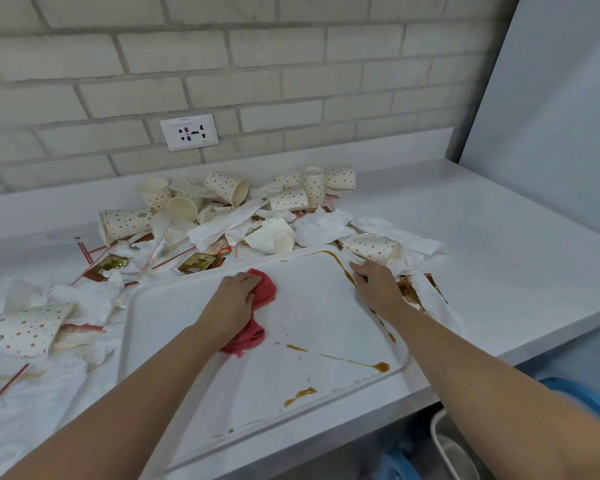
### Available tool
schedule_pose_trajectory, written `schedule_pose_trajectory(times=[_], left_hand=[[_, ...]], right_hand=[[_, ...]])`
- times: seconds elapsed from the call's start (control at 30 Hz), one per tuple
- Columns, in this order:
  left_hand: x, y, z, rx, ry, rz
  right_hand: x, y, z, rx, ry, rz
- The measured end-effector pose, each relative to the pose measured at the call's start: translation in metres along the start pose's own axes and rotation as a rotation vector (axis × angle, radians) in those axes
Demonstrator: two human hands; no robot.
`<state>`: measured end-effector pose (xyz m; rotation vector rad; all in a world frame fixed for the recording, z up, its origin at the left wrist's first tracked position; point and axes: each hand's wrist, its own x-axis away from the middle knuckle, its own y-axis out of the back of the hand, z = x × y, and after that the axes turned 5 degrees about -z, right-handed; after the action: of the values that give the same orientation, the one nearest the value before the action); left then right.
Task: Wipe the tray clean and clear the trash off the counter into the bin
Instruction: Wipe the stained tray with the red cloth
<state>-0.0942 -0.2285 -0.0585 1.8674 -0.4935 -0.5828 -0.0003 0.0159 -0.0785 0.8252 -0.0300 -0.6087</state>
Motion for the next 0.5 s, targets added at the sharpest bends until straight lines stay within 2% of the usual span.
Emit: schedule_pose_trajectory(times=[0.1, 0.2, 0.37, 0.5], left_hand=[[-0.018, -0.005, -0.007, 0.0, 0.115, -0.058], [-0.031, -0.012, -0.035, -0.07, 0.135, -0.065], [-0.044, -0.026, -0.072, -0.125, 0.029, -0.037], [-0.042, -0.024, -0.057, -0.056, -0.062, 0.054]], right_hand=[[-0.001, 0.0, -0.002, 0.059, 0.031, 0.006], [-0.001, 0.0, -0.004, 0.055, 0.044, 0.0], [-0.002, -0.001, -0.002, 0.091, 0.046, 0.004], [-0.001, -0.002, -0.003, 0.142, 0.073, 0.01]])
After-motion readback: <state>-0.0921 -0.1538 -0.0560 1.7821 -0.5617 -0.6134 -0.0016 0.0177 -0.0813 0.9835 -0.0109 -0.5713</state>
